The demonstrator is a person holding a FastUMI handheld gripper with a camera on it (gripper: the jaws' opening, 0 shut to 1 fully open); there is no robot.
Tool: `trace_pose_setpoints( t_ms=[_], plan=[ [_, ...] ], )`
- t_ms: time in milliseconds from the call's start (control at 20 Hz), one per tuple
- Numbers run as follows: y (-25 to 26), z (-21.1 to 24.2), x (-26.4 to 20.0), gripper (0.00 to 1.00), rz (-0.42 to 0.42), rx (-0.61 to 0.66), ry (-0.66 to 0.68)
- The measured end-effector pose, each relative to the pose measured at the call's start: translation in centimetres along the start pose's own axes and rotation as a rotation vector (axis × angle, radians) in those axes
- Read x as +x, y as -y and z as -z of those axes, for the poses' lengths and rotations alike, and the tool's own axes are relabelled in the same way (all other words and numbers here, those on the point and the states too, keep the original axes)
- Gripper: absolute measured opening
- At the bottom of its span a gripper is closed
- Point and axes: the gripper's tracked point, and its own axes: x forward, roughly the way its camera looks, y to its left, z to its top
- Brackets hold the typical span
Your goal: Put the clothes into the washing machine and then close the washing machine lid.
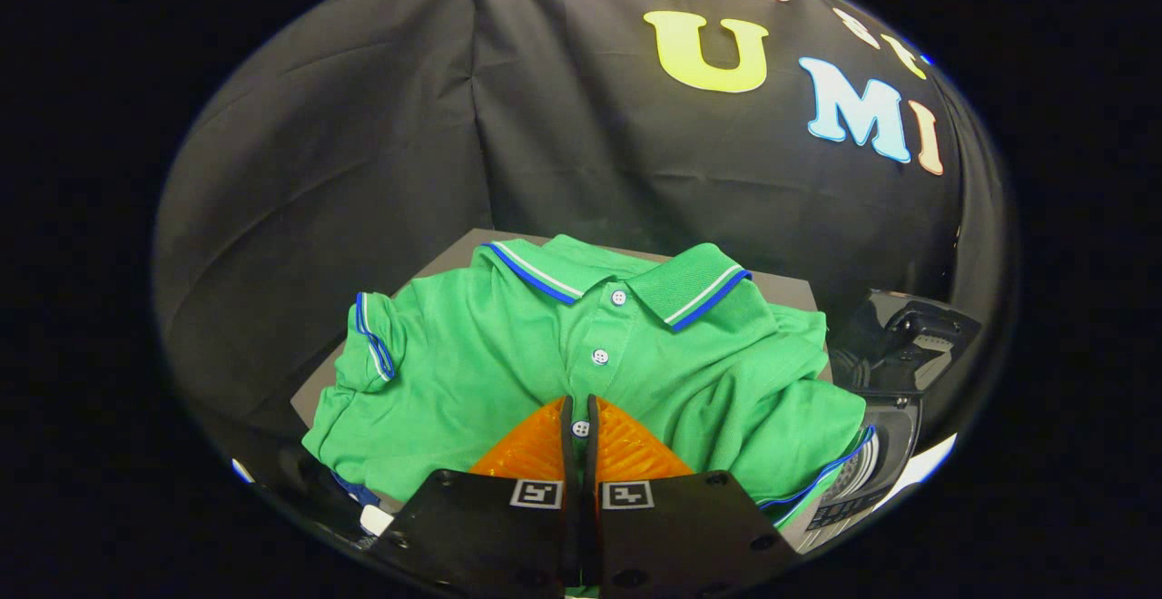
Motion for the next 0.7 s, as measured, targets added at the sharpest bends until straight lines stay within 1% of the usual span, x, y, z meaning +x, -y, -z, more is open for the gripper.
trace_pose_setpoints(
  t_ms=[200, 700],
  plan=[
    [0.4, -2.3, -1.6, 0.02, -0.020, 0.025, 0.072],
    [2.9, -9.4, -7.7, 0.02, -0.015, 0.033, 0.294]
  ],
)
